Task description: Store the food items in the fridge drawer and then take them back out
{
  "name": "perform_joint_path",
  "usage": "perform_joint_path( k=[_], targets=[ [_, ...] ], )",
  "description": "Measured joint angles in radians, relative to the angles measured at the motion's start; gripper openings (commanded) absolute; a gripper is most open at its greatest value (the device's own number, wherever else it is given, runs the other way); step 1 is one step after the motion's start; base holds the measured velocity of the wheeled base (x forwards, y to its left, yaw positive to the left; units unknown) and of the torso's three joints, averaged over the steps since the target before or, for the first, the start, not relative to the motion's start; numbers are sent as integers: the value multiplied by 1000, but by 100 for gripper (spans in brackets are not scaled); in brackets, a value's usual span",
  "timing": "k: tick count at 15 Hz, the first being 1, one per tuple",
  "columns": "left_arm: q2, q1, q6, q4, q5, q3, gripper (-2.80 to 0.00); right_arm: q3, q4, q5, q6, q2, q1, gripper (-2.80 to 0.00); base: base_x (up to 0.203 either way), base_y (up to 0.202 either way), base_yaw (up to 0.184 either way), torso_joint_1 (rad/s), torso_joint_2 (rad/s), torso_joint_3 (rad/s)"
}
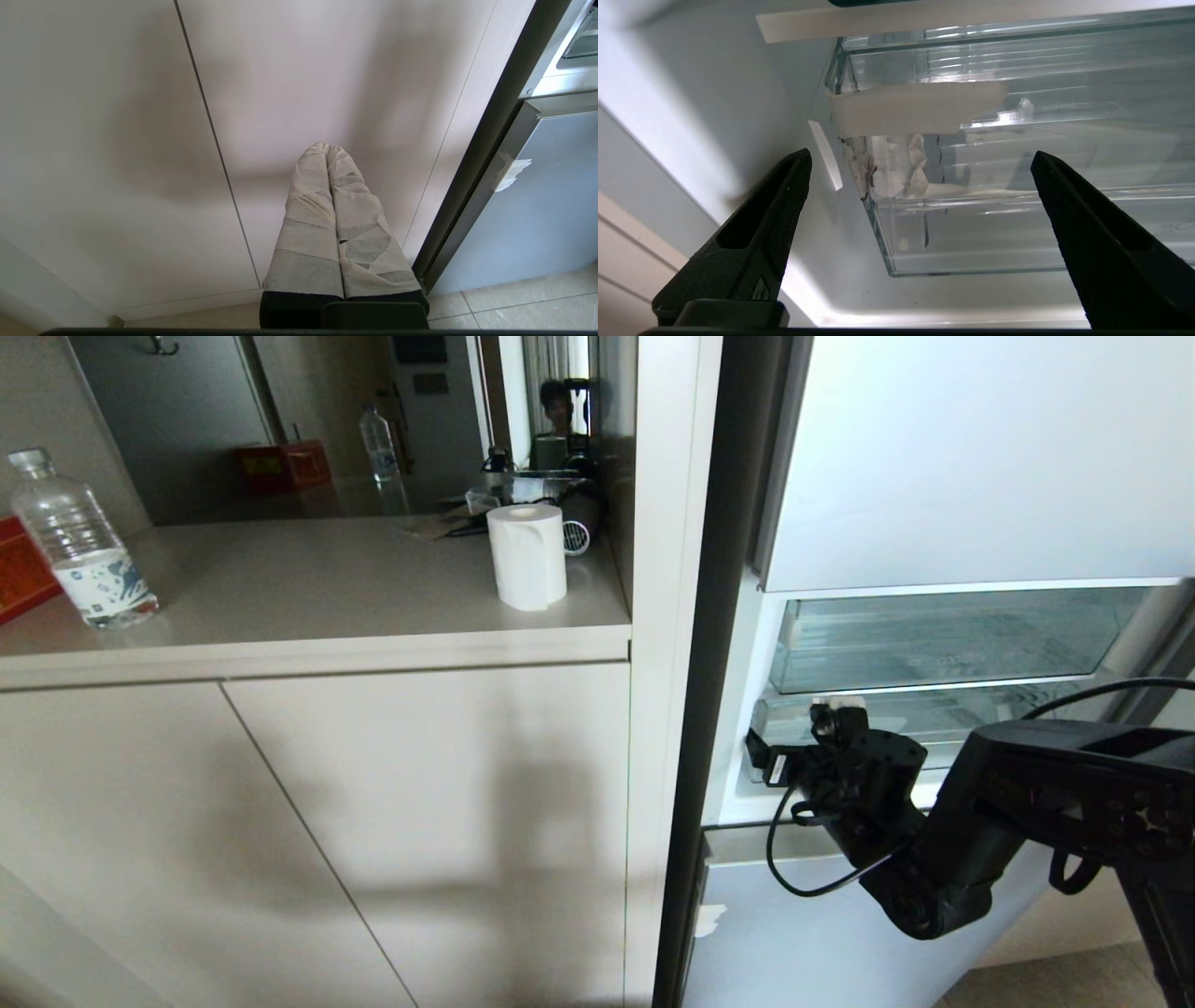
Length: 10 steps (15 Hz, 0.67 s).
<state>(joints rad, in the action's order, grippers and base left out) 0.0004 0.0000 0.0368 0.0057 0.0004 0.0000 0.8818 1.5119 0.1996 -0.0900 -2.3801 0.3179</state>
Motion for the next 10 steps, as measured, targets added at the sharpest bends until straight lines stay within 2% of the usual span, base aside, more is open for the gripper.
perform_joint_path(
  k=[10],
  targets=[
    [0,0,0,0,1,0,-280,51,-9,0,1,-21,1,0,0,0,0,0,0,0]
  ],
)
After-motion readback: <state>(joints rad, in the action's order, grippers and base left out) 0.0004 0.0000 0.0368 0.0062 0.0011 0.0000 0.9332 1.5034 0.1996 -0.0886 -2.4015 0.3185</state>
